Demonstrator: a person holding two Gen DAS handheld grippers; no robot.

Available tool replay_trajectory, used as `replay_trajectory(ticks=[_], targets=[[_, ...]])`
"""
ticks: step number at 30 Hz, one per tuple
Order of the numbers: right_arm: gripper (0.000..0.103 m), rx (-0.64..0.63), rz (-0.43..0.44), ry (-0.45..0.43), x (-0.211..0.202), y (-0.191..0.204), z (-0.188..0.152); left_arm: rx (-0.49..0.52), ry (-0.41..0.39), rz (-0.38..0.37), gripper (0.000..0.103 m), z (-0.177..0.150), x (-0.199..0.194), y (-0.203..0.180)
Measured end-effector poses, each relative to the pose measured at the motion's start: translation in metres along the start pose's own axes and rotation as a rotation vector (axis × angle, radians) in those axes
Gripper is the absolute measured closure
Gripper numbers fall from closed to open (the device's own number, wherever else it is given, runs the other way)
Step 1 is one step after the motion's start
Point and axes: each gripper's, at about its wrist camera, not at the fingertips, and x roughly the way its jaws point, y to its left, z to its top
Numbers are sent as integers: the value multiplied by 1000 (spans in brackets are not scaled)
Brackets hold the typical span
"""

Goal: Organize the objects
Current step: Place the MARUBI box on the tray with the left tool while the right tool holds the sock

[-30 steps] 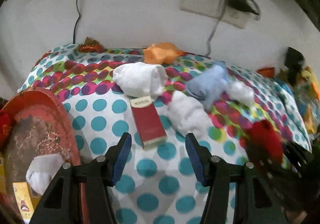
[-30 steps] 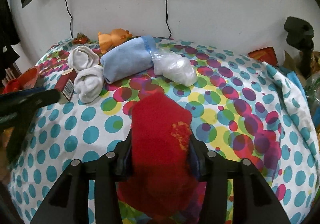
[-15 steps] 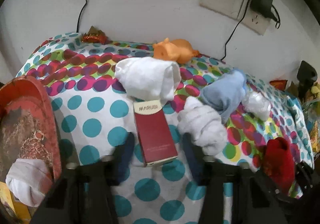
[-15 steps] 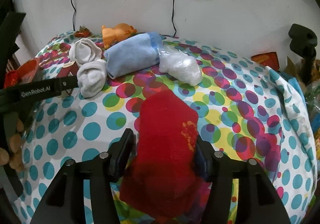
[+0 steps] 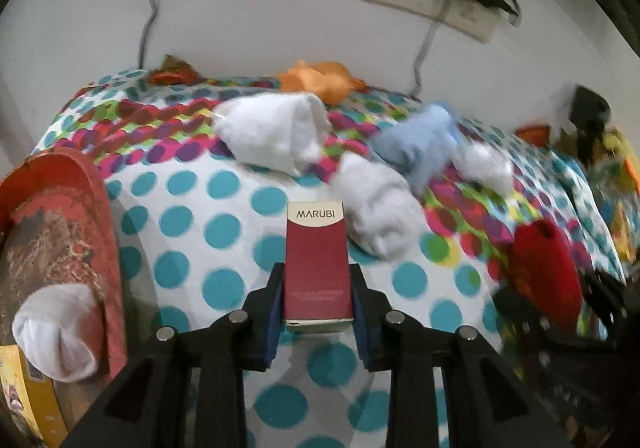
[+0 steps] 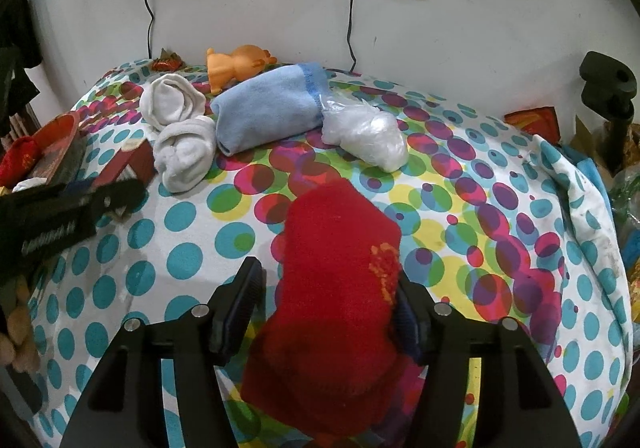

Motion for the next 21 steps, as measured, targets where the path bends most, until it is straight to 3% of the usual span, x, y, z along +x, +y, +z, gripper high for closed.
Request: replay_trajectory(ticks=[5, 21], targets=[[44, 0, 0, 0, 0, 0, 0, 77, -12, 17, 73, -14, -7, -11], [43, -1, -3, 0, 0, 1, 0, 143, -17, 19, 73, -50, -39, -11]])
